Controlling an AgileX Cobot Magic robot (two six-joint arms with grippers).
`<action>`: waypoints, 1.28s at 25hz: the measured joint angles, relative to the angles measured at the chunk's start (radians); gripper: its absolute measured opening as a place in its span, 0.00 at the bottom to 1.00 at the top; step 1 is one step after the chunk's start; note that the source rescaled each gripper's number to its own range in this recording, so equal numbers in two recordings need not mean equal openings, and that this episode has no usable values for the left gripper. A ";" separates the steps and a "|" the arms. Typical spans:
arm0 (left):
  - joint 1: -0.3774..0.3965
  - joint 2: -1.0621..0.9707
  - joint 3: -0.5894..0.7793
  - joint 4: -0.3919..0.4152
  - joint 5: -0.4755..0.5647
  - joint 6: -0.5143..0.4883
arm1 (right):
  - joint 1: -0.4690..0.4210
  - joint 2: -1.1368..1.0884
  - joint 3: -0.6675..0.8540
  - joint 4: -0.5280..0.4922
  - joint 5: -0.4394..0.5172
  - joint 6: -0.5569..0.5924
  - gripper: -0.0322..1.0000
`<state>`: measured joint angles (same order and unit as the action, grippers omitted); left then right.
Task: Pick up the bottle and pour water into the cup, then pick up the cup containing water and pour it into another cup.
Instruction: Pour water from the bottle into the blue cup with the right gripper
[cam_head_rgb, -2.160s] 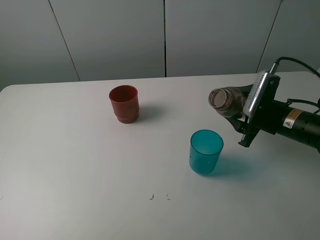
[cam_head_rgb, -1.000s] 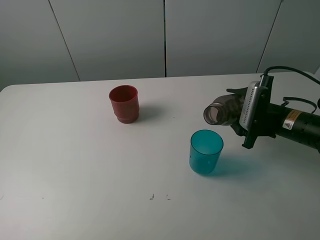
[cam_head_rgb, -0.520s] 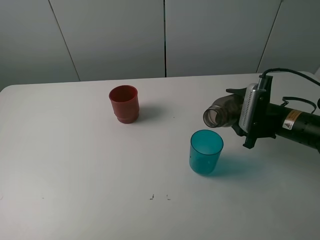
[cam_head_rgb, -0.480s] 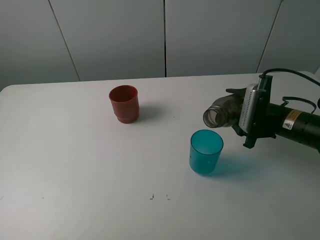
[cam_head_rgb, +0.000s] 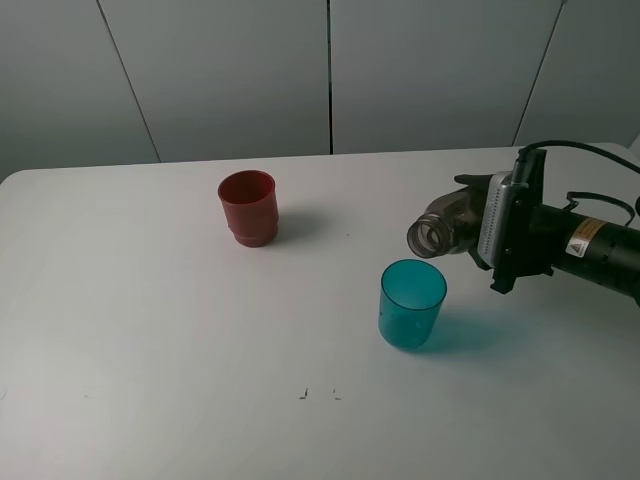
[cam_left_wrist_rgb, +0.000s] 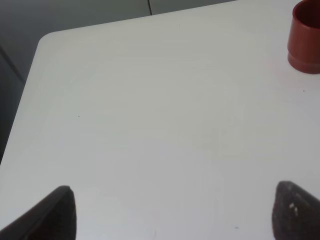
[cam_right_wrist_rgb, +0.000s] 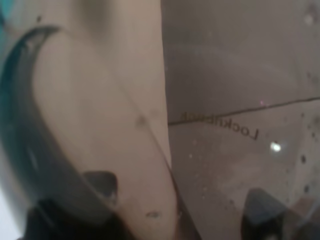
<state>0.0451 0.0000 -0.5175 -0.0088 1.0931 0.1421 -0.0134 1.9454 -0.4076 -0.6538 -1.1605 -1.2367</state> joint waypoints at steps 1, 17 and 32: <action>0.000 0.000 0.000 0.000 0.000 0.000 | 0.000 0.000 0.000 0.005 0.000 -0.008 0.07; 0.000 0.000 0.000 0.000 0.000 0.000 | 0.000 0.000 0.000 0.020 0.000 -0.089 0.07; 0.000 0.000 0.000 0.000 0.000 0.000 | -0.034 0.000 0.000 -0.002 -0.002 -0.093 0.07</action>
<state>0.0451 0.0000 -0.5175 -0.0088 1.0931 0.1421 -0.0476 1.9454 -0.4076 -0.6556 -1.1621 -1.3296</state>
